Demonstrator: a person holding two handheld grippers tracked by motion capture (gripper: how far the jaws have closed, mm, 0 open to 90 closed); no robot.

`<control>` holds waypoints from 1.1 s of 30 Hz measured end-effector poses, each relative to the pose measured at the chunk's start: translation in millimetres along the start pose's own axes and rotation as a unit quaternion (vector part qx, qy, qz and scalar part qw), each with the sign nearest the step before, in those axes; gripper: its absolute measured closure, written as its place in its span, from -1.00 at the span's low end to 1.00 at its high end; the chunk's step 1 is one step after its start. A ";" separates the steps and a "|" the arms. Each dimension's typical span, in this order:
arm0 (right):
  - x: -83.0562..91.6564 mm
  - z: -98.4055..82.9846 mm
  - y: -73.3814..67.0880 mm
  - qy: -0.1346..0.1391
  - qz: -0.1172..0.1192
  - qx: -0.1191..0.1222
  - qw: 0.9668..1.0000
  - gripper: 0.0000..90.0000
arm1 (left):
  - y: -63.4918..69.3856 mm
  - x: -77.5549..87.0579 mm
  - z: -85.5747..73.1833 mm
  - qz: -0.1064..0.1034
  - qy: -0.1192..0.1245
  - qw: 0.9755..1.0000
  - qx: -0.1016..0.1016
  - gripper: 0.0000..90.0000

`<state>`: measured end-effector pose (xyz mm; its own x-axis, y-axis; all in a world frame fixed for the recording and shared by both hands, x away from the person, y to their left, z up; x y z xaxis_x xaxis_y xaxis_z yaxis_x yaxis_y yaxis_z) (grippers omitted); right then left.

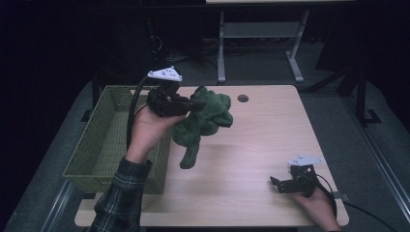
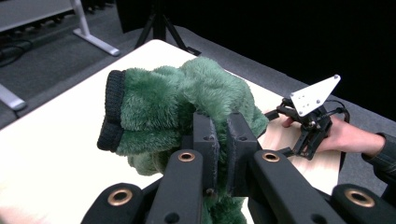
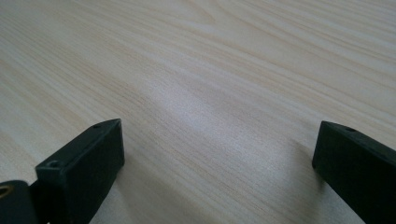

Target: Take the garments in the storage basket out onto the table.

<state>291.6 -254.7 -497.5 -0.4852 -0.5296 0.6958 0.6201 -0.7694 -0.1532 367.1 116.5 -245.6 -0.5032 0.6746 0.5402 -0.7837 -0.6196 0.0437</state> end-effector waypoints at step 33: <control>-0.1 0.0 0.2 0.000 0.000 0.002 1.000 -0.96 | 66.5 -128.7 -74.7 -0.058 -0.049 0.997 0.034 0.88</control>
<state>291.7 -254.8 -497.6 -0.4856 -0.5292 0.6958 0.6218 -0.7686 -0.1506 352.5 18.5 -375.0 -0.3707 0.7031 0.6069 -0.8063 -0.5679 0.1654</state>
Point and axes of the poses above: each handheld gripper's, and its own axes: x roughly backward along the jaws, z roughly out of its top, y roughly to its right, the point moved 2 cm from there along -x, roughly forward along the jaws, and after that the axes turned 10 degrees about z, right-handed, at the moved point
